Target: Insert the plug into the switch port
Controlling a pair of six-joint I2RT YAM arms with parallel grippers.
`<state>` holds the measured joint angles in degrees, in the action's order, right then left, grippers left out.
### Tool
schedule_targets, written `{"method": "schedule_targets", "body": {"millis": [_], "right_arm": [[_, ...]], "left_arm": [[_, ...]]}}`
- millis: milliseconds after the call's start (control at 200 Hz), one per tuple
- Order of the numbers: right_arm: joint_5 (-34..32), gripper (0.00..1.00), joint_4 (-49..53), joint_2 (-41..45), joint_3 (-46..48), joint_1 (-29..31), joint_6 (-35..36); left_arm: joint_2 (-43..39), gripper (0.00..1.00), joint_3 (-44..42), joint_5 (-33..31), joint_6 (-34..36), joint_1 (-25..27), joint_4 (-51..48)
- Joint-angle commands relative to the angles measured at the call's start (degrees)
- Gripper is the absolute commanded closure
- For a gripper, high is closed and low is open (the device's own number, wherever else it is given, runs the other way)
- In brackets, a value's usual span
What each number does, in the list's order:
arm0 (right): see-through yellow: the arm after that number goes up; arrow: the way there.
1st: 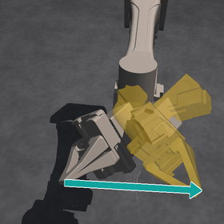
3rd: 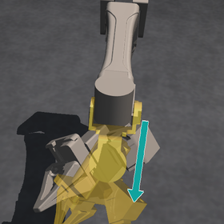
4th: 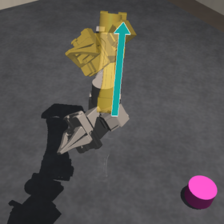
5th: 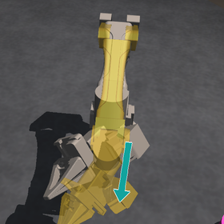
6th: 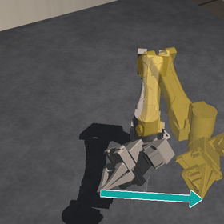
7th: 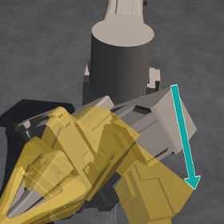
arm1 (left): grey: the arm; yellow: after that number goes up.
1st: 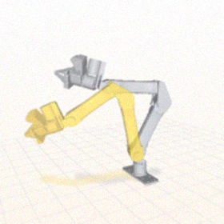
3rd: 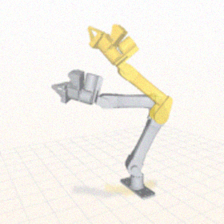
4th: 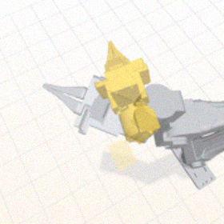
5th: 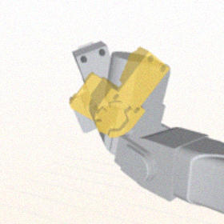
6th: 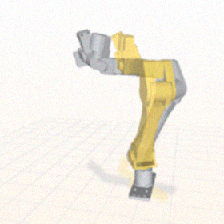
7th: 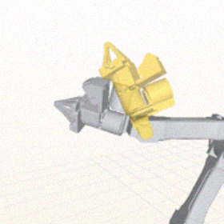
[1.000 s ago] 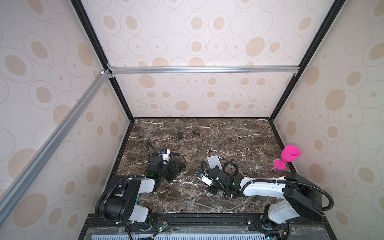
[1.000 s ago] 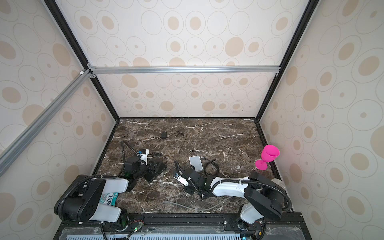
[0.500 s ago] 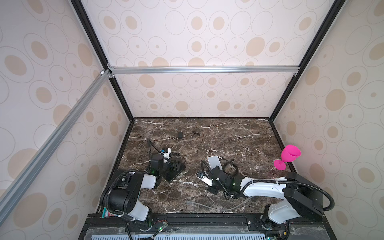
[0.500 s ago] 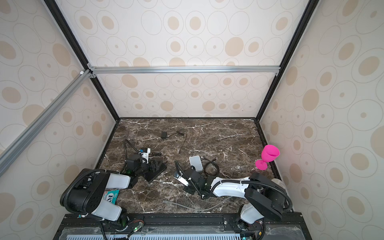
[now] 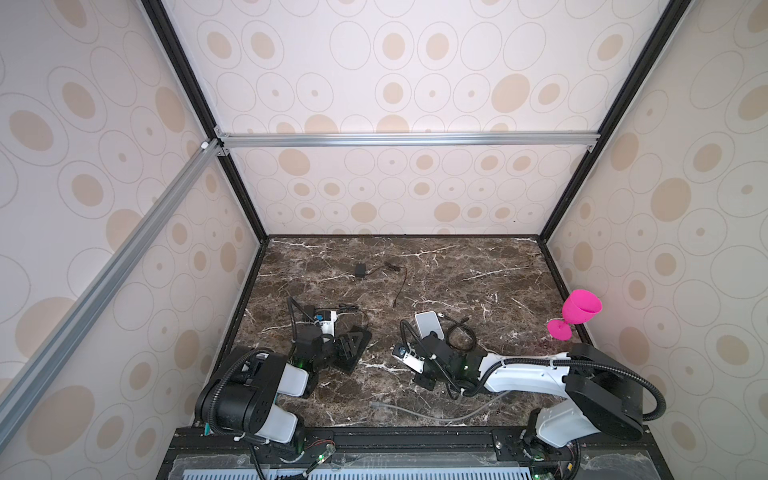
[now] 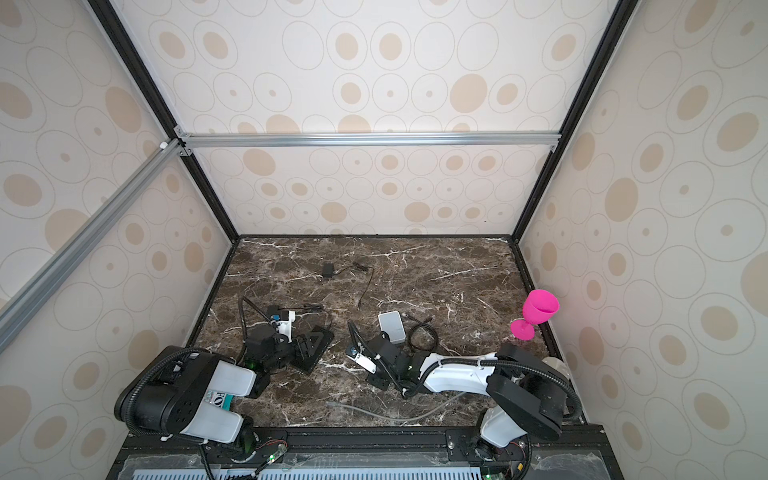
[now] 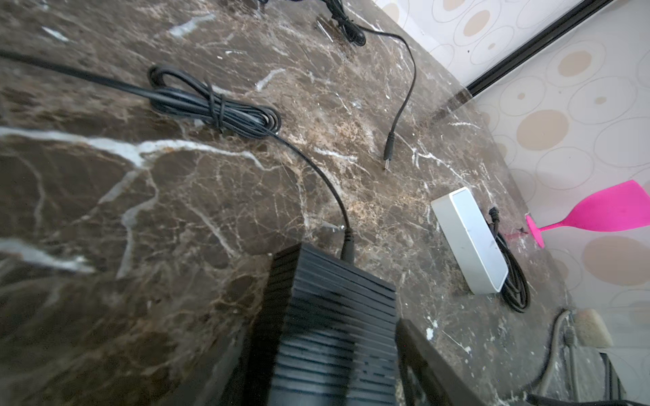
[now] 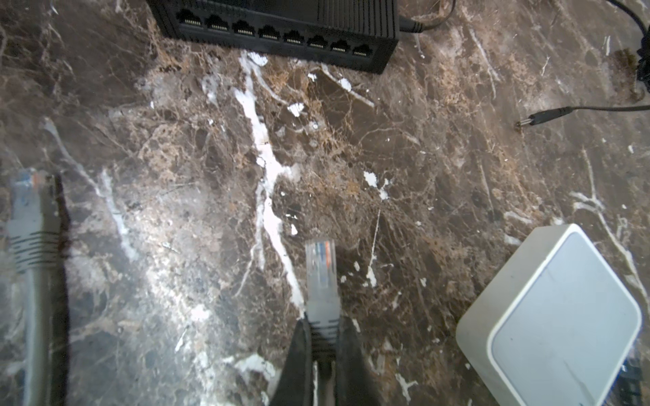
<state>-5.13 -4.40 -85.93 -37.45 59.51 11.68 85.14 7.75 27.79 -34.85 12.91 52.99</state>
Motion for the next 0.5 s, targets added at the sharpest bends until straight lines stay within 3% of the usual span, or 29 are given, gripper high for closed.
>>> {"method": "schedule_targets", "body": {"millis": [0, 495], "right_arm": [[1.9, 1.0, 1.4, -1.7, -1.8, -0.1, -0.1], [3.6, 1.0, 3.1, -2.0, -3.3, -0.1, -3.4]], "left_arm": [[-1.1, 0.36, 0.3, 2.1, -3.2, 1.4, 3.8], [5.1, 0.45, 3.6, 2.7, -3.0, 6.9, 2.2]]}}
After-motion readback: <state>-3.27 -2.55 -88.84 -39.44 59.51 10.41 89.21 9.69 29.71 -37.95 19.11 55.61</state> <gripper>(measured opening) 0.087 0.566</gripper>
